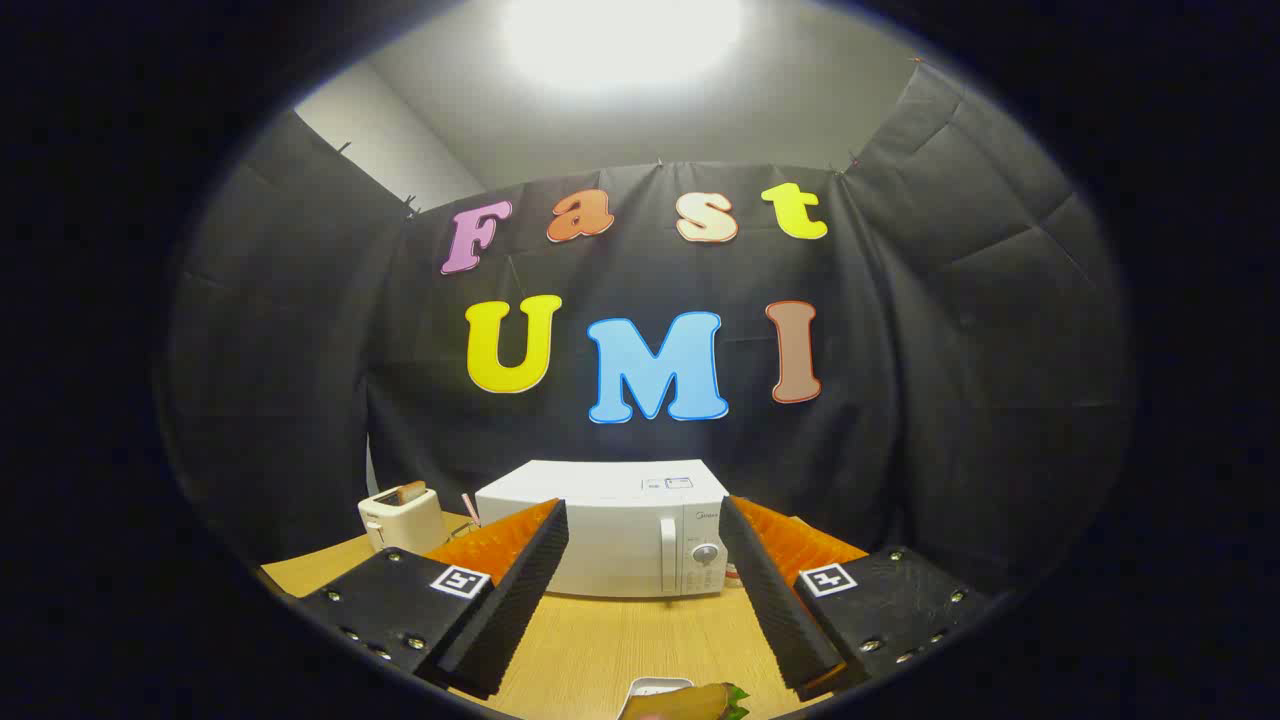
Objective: Open the microwave, put the food inside, and close the microwave door.
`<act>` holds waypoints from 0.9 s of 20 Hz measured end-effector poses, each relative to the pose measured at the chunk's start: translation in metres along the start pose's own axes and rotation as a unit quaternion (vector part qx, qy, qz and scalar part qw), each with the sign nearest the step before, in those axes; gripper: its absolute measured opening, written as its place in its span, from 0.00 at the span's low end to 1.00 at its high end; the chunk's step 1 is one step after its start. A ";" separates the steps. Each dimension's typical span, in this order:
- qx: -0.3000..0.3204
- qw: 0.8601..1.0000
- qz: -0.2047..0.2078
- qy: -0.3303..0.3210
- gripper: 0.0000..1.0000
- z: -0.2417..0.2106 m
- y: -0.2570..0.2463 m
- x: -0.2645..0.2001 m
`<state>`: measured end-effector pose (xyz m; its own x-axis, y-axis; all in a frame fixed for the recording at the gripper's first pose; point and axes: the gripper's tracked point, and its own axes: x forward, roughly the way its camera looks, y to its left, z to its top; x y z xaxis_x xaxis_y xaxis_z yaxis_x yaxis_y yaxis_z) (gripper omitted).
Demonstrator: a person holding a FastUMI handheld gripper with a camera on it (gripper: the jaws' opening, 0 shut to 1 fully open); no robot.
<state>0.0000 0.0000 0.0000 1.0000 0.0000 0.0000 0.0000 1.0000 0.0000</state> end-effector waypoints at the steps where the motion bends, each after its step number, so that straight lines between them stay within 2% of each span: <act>1: 0.001 1.000 0.000 0.000 0.97 -0.001 0.000 0.000; 18: 0.001 1.000 -0.005 0.006 0.97 -0.007 -0.010 0.009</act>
<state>0.0094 -0.0098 -0.0073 0.9999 -0.0097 -0.0113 0.0097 1.0000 0.0024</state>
